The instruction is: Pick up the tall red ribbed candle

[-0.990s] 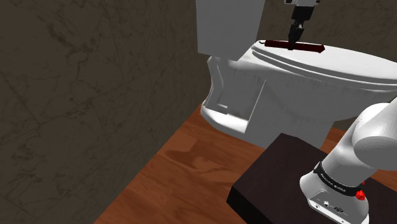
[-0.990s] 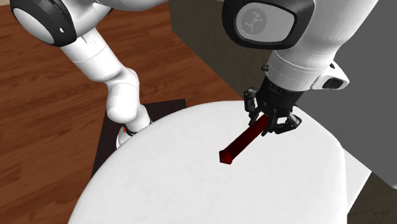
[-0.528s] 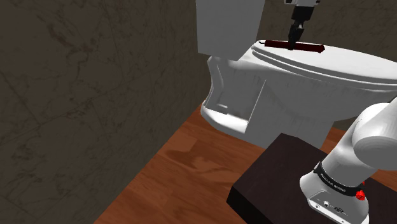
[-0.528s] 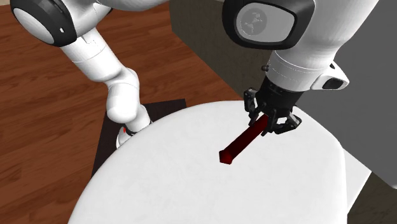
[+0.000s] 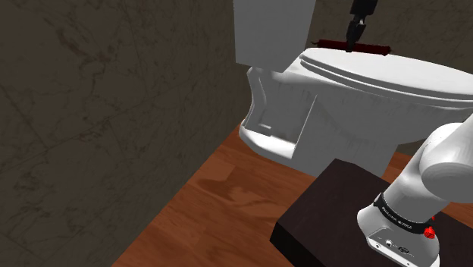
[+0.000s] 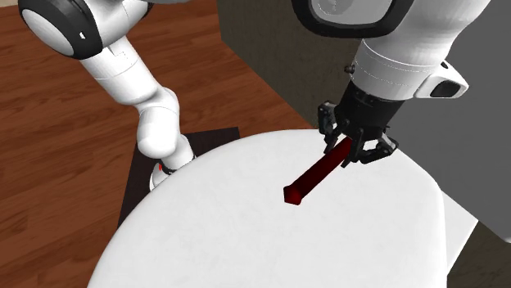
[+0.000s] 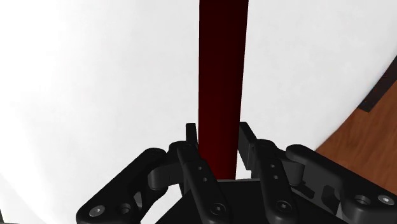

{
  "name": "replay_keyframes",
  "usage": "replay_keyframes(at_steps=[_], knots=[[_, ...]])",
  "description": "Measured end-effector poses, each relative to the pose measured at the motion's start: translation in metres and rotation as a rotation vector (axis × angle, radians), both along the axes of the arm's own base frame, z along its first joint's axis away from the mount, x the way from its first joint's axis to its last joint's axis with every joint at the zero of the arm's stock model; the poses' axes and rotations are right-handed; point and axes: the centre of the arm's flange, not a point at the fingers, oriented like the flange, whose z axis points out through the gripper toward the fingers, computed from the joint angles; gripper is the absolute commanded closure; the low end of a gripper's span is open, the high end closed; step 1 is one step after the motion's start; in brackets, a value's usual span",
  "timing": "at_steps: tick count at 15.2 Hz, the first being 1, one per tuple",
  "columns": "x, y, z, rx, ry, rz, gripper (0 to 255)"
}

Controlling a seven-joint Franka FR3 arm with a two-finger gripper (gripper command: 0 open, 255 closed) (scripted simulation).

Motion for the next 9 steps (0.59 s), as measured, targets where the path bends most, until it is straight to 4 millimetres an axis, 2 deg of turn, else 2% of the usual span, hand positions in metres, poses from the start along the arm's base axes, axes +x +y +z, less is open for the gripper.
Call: replay_keyframes(at_steps=[9], knots=[[-0.002, 0.0, 0.046, 0.0, 0.0, 0.0, 255]])
